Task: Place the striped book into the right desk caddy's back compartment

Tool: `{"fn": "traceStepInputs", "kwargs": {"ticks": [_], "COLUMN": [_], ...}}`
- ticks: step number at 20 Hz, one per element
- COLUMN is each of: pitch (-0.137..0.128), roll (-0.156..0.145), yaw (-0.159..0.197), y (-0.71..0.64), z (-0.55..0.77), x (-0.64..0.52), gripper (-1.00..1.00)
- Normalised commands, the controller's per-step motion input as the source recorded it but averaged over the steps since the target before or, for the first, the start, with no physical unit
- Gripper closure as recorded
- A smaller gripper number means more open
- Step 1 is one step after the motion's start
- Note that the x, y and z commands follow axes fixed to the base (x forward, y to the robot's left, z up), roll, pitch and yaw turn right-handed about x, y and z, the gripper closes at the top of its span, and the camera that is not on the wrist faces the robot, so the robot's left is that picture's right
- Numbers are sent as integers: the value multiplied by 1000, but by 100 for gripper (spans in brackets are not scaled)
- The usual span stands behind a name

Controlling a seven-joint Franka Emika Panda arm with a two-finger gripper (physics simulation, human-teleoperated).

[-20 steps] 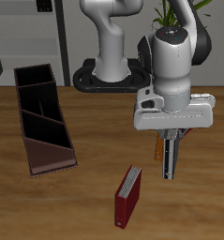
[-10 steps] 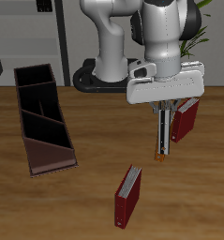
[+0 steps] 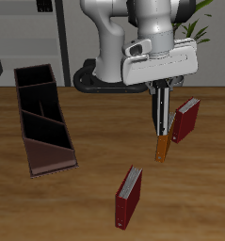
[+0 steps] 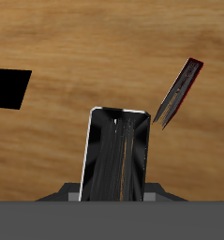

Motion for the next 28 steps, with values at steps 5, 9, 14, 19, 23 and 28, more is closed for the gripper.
{"fn": "traceStepInputs", "kwargs": {"ticks": [5,9,14,19,23,28], "pitch": [-73,-63,-65,-20,-35,-30], "roll": [-11,-13,-30,-39,-36,-58], "yaw": [70,63,78,41,74,52], "y": [-145,-223,-276,-222,-254,-332], "z": [315,303,216,67,125,147], "x": [-325,-367,-400,-209,-305,-310], "gripper": [100,100,100,100,100,100]}}
